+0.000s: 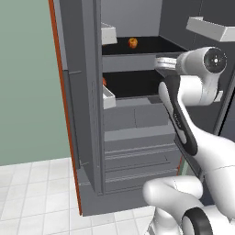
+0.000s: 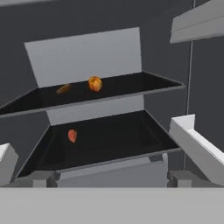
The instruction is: Place the peach in the correct fridge rack based on whether it is a fruit or vegetable. Finally, close the fridge door.
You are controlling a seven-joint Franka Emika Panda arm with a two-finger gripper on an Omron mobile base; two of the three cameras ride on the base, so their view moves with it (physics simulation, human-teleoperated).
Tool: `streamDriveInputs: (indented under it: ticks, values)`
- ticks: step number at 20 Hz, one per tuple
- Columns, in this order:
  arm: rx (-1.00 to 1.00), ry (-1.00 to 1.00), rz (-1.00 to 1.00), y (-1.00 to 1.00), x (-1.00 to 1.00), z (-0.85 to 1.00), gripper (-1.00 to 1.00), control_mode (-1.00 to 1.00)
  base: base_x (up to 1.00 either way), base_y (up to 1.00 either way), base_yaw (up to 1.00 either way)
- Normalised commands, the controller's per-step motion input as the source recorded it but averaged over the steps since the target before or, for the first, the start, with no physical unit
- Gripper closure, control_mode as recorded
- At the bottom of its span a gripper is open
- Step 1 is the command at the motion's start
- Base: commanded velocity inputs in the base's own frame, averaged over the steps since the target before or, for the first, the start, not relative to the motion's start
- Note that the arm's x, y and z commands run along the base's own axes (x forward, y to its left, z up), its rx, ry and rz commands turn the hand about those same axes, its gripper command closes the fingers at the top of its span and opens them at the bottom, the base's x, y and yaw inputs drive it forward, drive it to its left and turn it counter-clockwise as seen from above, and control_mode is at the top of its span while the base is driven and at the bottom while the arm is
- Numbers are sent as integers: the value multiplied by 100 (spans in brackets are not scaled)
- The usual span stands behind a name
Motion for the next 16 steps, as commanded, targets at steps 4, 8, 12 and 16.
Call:
streamDriveInputs:
  ticks: [4, 8, 12, 16]
  values:
    - [20, -18, -17, -68, -82, 41, -100, -100, 0, 0, 0]
    - [27, -17, -23, -100, -97, 56, -100, -100, 0, 0, 0]
    - [30, -5, -24, -100, -77, 9, -100, -100, 0, 0, 0]
    - [32, -6, -19, -100, -64, -4, -100, -100, 0, 0, 0]
